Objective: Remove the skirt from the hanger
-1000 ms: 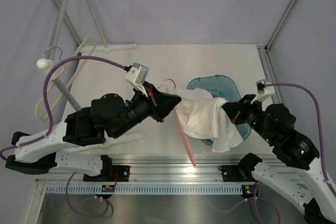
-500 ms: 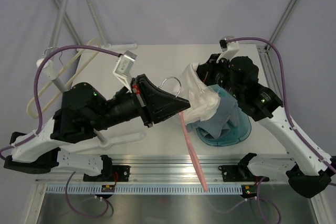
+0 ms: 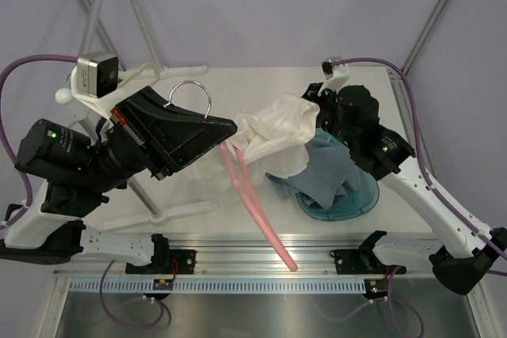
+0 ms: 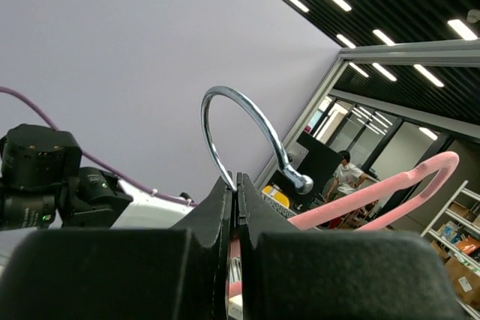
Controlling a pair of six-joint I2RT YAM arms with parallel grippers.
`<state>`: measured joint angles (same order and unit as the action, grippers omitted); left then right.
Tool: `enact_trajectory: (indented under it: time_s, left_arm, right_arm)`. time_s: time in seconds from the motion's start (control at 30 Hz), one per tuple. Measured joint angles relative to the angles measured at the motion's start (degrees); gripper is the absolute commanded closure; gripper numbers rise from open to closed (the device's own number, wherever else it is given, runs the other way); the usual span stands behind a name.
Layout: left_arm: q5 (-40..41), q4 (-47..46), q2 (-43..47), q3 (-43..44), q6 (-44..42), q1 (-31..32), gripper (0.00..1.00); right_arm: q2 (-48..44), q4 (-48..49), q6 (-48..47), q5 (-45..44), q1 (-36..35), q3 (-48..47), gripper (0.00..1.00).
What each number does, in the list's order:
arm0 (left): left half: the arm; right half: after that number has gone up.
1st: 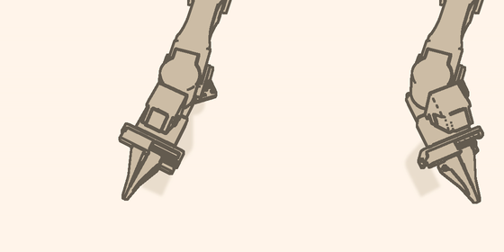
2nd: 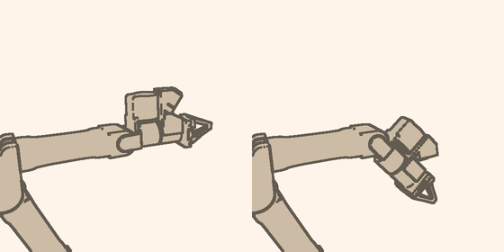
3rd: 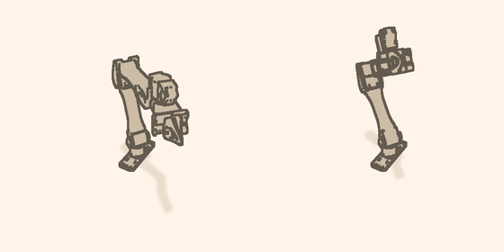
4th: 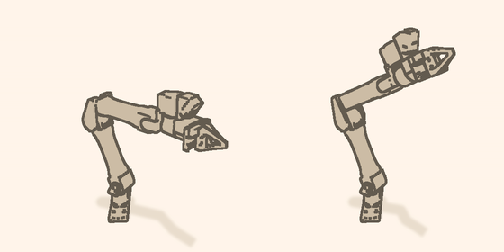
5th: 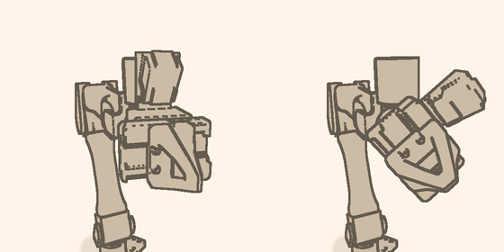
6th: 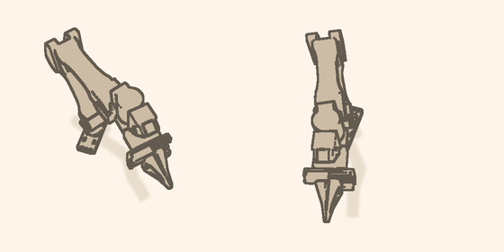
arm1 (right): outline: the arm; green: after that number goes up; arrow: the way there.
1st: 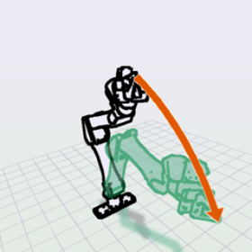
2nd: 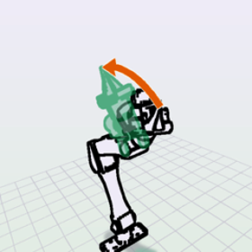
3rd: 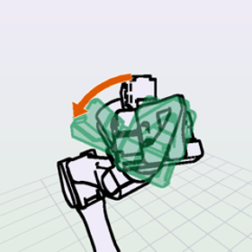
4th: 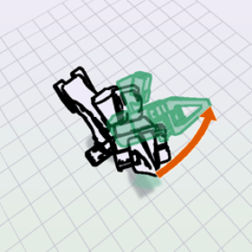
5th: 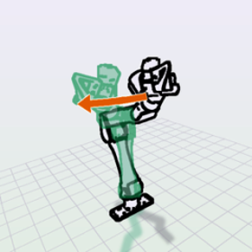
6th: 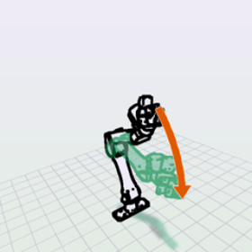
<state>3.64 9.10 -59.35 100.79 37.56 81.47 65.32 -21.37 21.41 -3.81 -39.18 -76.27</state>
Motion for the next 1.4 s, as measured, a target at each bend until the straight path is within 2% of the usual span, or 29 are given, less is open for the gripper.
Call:
enact_trajectory:
  time_s: [0.2, 0.4, 0.53, 0.83, 1.0, 1.2, 1.4]
  left_arm:
    - [2.99, -2.40, -0.83, -0.02, -2.38, 0.00, 1.00]
    - [14.23, 1.18, -2.36, -0.46, -8.33, 0.00, 1.00]
    - [17.25, 1.81, -4.35, -0.37, -10.36, -0.11, 1.00]
    - [13.73, 1.92, -9.03, 5.05, -7.45, -0.17, 1.00]
    - [11.98, 1.92, -8.50, 5.18, -4.11, -0.26, 1.00]
    - [11.17, 1.57, -6.34, 3.50, -2.62, -0.28, 1.00]
    - [11.69, 0.24, -2.14, -2.08, -2.75, -0.31, 1.00]
  right_arm:
    - [1.90, 4.42, 2.91, 3.93, -1.03, 2.49, 1.00]
    - [4.42, 5.29, 3.72, 2.40, -10.71, 4.33, 1.00]
    - [7.43, 6.88, 5.57, 2.54, -12.31, 5.90, 1.00]
    - [19.10, 9.57, 9.14, 4.61, -12.94, 7.50, 1.00]
    - [21.59, 11.30, 10.40, 6.49, -13.31, 6.99, 1.00]
    - [25.05, 11.02, 10.34, 5.42, -15.06, 3.10, 1.00]
    - [29.88, 8.76, 9.97, 2.08, -21.81, -0.98, 1.00]
